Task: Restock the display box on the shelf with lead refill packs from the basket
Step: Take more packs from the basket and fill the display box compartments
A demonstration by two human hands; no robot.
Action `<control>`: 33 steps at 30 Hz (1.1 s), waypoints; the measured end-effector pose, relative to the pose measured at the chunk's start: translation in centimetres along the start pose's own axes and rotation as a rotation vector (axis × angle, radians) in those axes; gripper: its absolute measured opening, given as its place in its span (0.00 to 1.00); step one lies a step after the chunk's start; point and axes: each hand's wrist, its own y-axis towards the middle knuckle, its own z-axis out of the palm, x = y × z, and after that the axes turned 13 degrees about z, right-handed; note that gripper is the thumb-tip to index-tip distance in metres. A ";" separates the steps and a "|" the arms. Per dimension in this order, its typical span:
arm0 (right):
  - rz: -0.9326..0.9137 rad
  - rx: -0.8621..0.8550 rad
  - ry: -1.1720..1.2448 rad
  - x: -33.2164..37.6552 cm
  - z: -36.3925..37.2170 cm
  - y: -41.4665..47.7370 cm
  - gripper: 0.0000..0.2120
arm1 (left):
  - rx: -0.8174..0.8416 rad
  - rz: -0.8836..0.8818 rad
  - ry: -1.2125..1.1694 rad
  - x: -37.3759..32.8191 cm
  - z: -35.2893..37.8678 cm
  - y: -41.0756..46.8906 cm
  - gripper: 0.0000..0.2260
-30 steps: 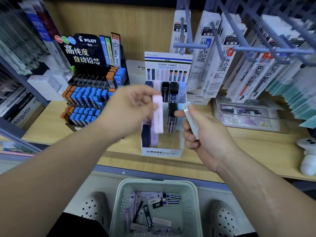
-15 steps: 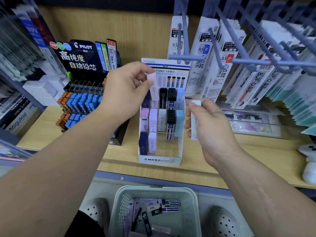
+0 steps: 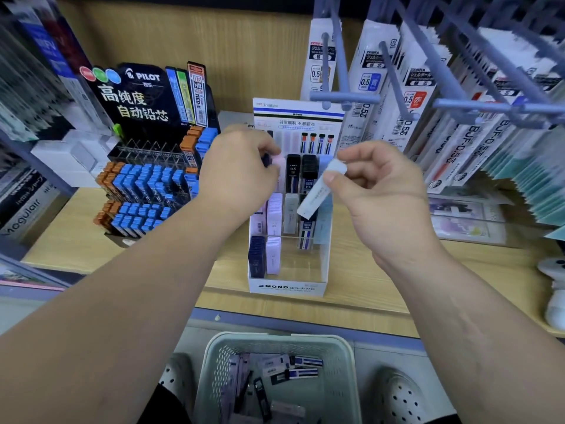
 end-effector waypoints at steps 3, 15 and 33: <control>-0.071 0.002 -0.056 0.0 0.6 0.3 0.12 | -0.012 -0.036 0.025 0.0 0.4 0.0 0.07; -0.246 0.069 -0.424 -1.6 1.7 0.6 0.08 | -0.082 -0.059 -0.097 0.6 -1.4 -0.5 0.06; -0.189 -0.041 -0.679 -2.3 2.9 0.8 0.05 | 0.119 -0.179 -0.299 1.7 -2.8 -3.3 0.05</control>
